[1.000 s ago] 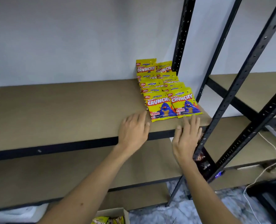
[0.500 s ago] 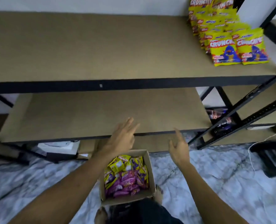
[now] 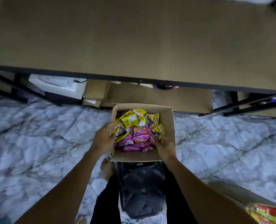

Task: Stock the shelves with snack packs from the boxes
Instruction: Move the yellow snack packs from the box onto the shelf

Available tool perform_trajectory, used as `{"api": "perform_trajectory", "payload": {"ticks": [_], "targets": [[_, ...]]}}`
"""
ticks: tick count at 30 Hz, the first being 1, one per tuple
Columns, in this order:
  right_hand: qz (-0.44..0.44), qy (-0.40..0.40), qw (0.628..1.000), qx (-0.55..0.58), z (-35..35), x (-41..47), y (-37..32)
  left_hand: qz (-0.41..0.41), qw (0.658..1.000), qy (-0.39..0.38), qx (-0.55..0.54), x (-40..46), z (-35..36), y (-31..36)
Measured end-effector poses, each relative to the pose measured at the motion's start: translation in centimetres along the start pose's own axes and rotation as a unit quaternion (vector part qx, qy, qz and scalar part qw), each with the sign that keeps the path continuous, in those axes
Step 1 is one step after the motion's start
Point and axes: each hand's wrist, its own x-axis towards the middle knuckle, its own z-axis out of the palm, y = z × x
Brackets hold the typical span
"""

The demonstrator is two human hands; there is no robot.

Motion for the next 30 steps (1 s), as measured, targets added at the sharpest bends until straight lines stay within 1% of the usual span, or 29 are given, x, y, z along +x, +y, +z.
{"api": "perform_trajectory", "payload": {"ticks": [1, 4, 5, 8, 11, 13, 15, 18, 19, 21, 23, 26, 28, 29, 30], "targets": [[0.014, -0.003, 1.000, -0.002, 0.9, 1.0, 0.9, -0.019, 0.999, 0.001, -0.030, 0.2, 1.4, -0.9], [0.016, -0.009, 0.999, -0.034, 3.4, 5.8, 3.1, -0.069, 0.988, 0.006, -0.135, 2.4, 5.7, -4.0], [0.018, -0.019, 0.999, -0.040, 4.5, 7.7, 4.0, -0.079, 0.985, 0.004, -0.154, 3.4, 7.3, -5.2], [0.041, -0.049, 0.997, -0.048, 7.8, 12.6, 7.9, -0.099, 0.979, -0.003, -0.180, 5.9, 12.5, -8.9], [0.050, -0.059, 0.996, -0.047, 11.0, 17.5, 11.3, -0.132, 0.970, 0.015, -0.203, 8.8, 16.8, -12.4], [0.078, -0.058, 0.995, -0.002, 13.3, 20.9, 13.3, -0.174, 0.958, 0.028, -0.226, 11.2, 19.2, -14.7], [0.118, -0.057, 0.989, 0.068, 15.3, 23.7, 15.4, -0.220, 0.939, 0.048, -0.259, 13.6, 21.5, -16.8], [0.145, -0.050, 0.977, 0.146, 17.4, 28.0, 19.0, -0.284, 0.910, 0.087, -0.289, 17.9, 24.6, -19.3], [0.152, -0.051, 0.973, 0.164, 17.7, 28.9, 19.5, -0.290, 0.905, 0.093, -0.297, 19.2, 25.7, -19.6], [0.156, -0.062, 0.966, 0.195, 18.1, 31.0, 20.2, -0.281, 0.902, 0.095, -0.313, 21.7, 28.0, -20.0], [0.162, -0.052, 0.958, 0.231, 18.6, 33.1, 20.9, -0.256, 0.905, 0.104, -0.324, 23.9, 30.5, -19.9], [0.191, 0.025, 0.940, 0.282, 20.1, 35.8, 22.3, -0.225, 0.905, 0.150, -0.330, 25.6, 33.7, -19.1], [0.193, 0.089, 0.938, 0.274, 21.4, 36.8, 23.2, -0.192, 0.911, 0.197, -0.306, 25.5, 35.0, -19.2], [0.193, 0.121, 0.936, 0.268, 21.9, 37.0, 23.9, -0.161, 0.923, 0.211, -0.278, 24.8, 35.2, -19.3], [0.194, 0.149, 0.931, 0.271, 22.2, 36.9, 24.6, -0.126, 0.942, 0.223, -0.217, 23.9, 35.6, -19.9]]}}
